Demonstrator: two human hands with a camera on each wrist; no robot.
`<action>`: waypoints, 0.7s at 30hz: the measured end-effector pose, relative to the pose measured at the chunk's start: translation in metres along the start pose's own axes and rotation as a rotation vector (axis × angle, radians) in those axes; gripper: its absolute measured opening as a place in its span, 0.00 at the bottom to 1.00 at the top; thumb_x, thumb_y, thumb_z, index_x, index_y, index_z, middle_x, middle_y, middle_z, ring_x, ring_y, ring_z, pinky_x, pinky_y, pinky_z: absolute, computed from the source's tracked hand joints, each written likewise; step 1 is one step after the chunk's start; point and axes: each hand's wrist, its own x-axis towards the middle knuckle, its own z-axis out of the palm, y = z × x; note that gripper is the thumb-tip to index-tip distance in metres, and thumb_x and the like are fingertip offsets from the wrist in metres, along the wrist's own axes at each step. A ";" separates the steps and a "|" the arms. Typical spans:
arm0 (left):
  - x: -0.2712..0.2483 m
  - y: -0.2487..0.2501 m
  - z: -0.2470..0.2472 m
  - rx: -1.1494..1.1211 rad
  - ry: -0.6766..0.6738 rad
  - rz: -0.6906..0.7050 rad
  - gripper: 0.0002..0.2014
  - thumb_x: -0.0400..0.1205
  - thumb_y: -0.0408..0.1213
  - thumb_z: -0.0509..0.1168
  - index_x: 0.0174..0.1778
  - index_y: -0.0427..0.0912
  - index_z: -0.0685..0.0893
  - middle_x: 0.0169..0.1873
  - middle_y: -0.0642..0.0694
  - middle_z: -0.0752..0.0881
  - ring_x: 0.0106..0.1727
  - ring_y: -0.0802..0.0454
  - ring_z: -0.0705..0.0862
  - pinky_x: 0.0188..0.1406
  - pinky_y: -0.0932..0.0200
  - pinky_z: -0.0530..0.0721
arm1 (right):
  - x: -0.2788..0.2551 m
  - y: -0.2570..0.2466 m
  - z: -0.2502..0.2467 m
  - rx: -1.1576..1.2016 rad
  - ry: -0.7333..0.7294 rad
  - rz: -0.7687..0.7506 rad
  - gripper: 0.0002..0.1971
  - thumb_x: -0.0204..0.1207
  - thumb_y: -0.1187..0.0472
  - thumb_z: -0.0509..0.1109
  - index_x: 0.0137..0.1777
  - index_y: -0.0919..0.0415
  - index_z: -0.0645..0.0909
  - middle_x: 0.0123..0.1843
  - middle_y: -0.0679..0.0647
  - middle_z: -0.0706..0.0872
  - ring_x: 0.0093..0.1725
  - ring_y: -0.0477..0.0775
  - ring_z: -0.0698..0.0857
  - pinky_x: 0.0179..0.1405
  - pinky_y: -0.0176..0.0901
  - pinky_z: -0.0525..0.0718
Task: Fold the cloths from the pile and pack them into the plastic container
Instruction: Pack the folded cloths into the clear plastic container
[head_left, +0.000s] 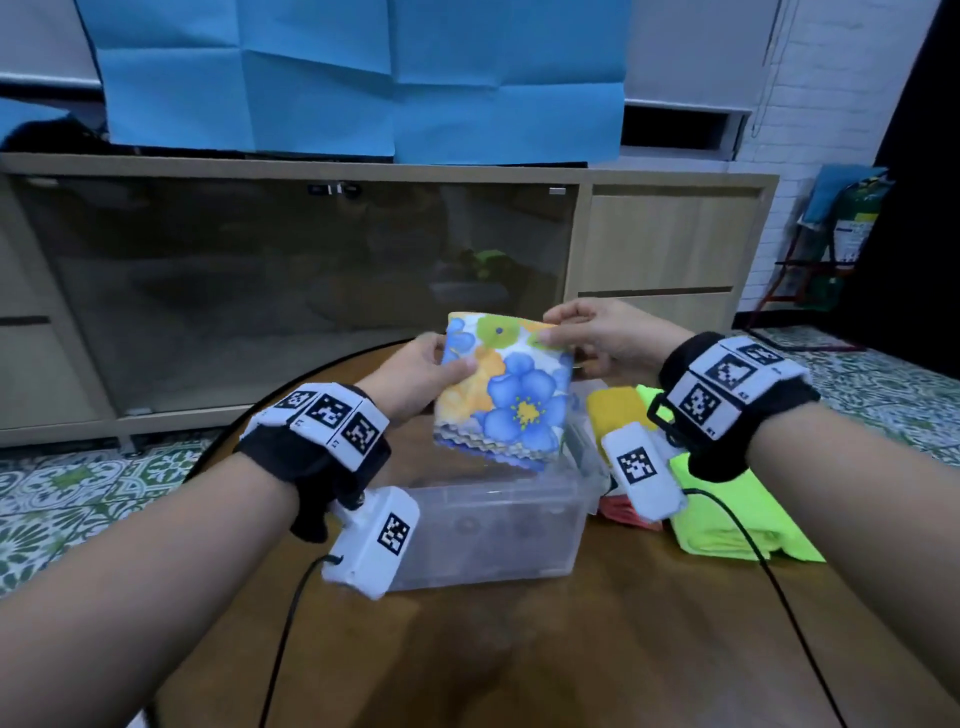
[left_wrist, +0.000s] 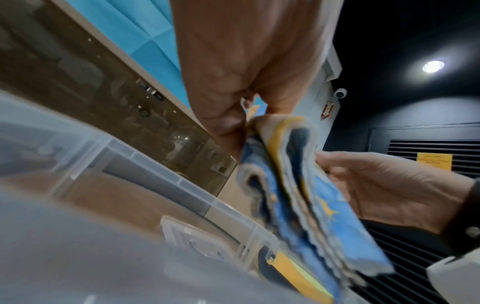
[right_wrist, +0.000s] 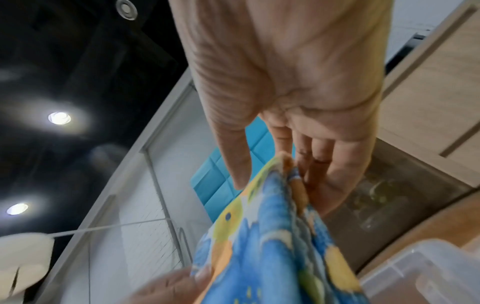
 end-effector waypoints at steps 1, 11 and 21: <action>0.004 -0.004 -0.004 -0.018 0.051 -0.013 0.19 0.80 0.38 0.69 0.64 0.37 0.74 0.55 0.40 0.84 0.45 0.47 0.84 0.48 0.52 0.84 | 0.007 0.000 0.000 0.065 -0.021 0.038 0.14 0.76 0.70 0.69 0.55 0.56 0.71 0.35 0.52 0.78 0.33 0.49 0.77 0.34 0.41 0.85; 0.001 -0.015 -0.018 0.190 -0.258 -0.310 0.18 0.82 0.25 0.62 0.65 0.45 0.69 0.38 0.43 0.77 0.26 0.55 0.83 0.27 0.63 0.86 | 0.047 0.037 0.014 -0.350 -0.140 0.125 0.14 0.75 0.80 0.62 0.35 0.62 0.75 0.32 0.58 0.74 0.20 0.45 0.78 0.20 0.30 0.81; 0.003 -0.054 -0.044 0.993 0.130 -0.087 0.32 0.79 0.38 0.66 0.79 0.51 0.63 0.77 0.42 0.60 0.77 0.42 0.64 0.74 0.48 0.69 | 0.041 0.030 0.028 -0.797 -0.288 0.090 0.16 0.74 0.82 0.62 0.39 0.59 0.76 0.32 0.54 0.72 0.28 0.47 0.75 0.24 0.29 0.82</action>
